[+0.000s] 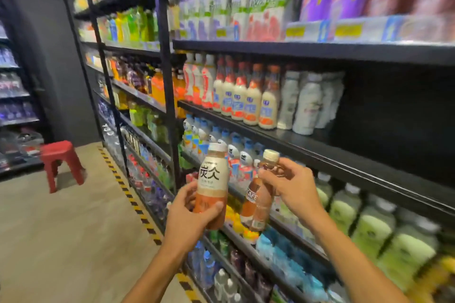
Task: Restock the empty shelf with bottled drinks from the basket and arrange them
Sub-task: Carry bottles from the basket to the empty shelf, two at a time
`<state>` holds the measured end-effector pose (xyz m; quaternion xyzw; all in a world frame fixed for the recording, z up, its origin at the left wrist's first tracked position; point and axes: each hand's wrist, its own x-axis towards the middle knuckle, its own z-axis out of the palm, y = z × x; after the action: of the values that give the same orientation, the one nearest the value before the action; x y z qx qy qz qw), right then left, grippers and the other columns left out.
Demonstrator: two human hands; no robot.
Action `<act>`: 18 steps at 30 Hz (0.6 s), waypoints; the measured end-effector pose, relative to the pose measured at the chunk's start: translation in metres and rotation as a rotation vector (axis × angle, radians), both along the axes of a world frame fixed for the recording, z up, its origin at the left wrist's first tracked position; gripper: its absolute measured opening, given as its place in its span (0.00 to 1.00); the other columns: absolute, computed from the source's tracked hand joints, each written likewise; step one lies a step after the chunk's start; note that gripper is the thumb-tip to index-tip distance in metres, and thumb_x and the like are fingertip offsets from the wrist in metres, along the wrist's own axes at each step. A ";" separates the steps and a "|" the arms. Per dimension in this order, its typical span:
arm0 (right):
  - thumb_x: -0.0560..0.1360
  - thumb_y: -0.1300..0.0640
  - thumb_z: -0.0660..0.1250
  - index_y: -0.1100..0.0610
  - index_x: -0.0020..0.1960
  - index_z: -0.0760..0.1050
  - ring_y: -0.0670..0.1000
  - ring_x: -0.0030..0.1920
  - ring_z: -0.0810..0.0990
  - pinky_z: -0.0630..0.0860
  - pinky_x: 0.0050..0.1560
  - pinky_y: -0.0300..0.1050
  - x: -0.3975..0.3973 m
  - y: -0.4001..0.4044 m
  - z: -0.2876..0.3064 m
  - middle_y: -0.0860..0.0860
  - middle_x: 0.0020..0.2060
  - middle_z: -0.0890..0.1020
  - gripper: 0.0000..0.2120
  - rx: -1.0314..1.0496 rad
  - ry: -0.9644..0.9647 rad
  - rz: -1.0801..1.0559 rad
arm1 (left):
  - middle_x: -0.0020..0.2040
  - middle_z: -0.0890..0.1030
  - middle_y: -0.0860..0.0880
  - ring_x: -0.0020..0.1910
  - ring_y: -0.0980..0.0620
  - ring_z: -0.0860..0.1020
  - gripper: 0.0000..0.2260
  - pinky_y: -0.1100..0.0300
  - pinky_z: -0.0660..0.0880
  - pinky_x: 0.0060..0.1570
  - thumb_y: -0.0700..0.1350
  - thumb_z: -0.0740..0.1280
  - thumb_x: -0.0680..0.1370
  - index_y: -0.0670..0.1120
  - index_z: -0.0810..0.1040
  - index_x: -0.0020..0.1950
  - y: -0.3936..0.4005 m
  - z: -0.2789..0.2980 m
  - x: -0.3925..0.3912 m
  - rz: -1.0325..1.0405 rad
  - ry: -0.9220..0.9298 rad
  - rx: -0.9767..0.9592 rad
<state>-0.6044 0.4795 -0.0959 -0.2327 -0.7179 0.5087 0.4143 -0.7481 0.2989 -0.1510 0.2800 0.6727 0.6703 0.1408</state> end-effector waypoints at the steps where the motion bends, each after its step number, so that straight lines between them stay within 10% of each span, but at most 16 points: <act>1: 0.72 0.59 0.79 0.56 0.47 0.85 0.44 0.37 0.80 0.78 0.41 0.42 0.012 -0.004 0.008 0.55 0.40 0.87 0.06 0.020 0.006 -0.036 | 0.55 0.82 0.56 0.50 0.61 0.81 0.27 0.64 0.77 0.47 0.45 0.81 0.68 0.56 0.75 0.63 0.002 0.007 0.005 -0.055 0.016 0.002; 11: 0.73 0.56 0.78 0.50 0.50 0.86 0.57 0.46 0.86 0.81 0.42 0.51 0.184 -0.043 0.055 0.52 0.41 0.87 0.06 0.094 0.023 -0.393 | 0.49 0.86 0.54 0.48 0.58 0.83 0.22 0.65 0.79 0.43 0.43 0.81 0.68 0.53 0.79 0.59 0.042 0.050 0.118 -0.458 0.151 0.069; 18: 0.73 0.57 0.78 0.50 0.49 0.86 0.48 0.44 0.87 0.82 0.45 0.44 0.340 -0.085 0.076 0.48 0.41 0.88 0.06 0.156 0.026 -0.628 | 0.53 0.84 0.53 0.53 0.56 0.82 0.27 0.53 0.81 0.53 0.45 0.84 0.65 0.55 0.78 0.60 0.052 0.068 0.257 -0.659 0.194 0.098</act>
<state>-0.2639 0.3948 -0.0196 -0.4041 -0.6425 0.3025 0.5766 -0.4912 0.3513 -0.0833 0.5512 0.5233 0.5905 0.2714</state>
